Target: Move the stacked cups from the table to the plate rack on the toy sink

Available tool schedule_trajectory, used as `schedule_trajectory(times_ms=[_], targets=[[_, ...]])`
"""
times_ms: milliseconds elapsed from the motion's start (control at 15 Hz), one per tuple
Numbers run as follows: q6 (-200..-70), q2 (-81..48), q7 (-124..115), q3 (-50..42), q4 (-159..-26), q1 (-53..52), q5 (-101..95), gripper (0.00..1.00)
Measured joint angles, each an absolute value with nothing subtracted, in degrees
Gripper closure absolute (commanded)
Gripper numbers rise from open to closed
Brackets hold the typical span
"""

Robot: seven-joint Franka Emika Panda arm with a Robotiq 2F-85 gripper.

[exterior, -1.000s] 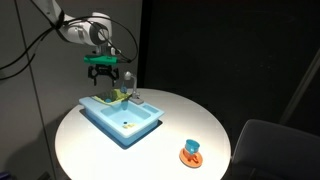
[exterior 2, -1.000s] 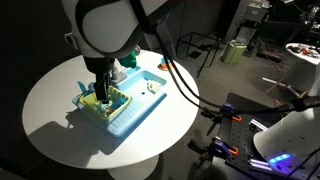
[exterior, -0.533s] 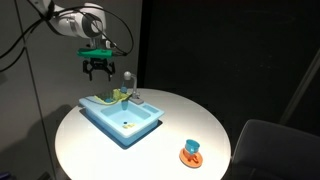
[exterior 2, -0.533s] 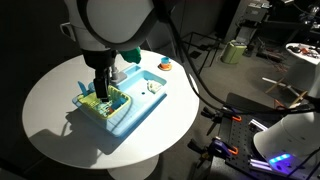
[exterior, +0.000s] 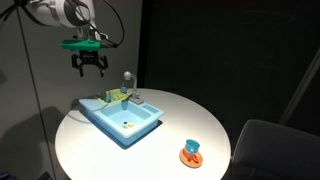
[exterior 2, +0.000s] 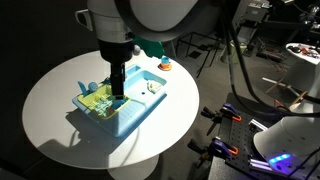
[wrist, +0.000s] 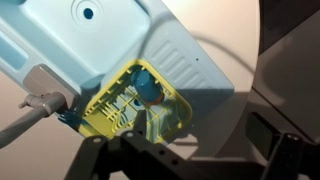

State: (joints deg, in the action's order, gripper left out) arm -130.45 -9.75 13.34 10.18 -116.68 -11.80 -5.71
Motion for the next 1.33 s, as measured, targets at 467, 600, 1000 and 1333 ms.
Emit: schedule_trajectory(times_ms=[467, 600, 1000, 1333], targets=[[-130.67, 3.07, 7.42, 10.15, -130.49, -11.45, -3.22, 0.0], [-130.67, 6.71, 5.79, 9.97, -134.33, -11.19, -1.51, 0.0], [-130.67, 16.16, 0.94, 7.89, -143.77, -9.49, 3.19, 0.0], [-129.71, 22.29, -1.88, 4.59, -148.01, -6.06, 4.53, 0.0]])
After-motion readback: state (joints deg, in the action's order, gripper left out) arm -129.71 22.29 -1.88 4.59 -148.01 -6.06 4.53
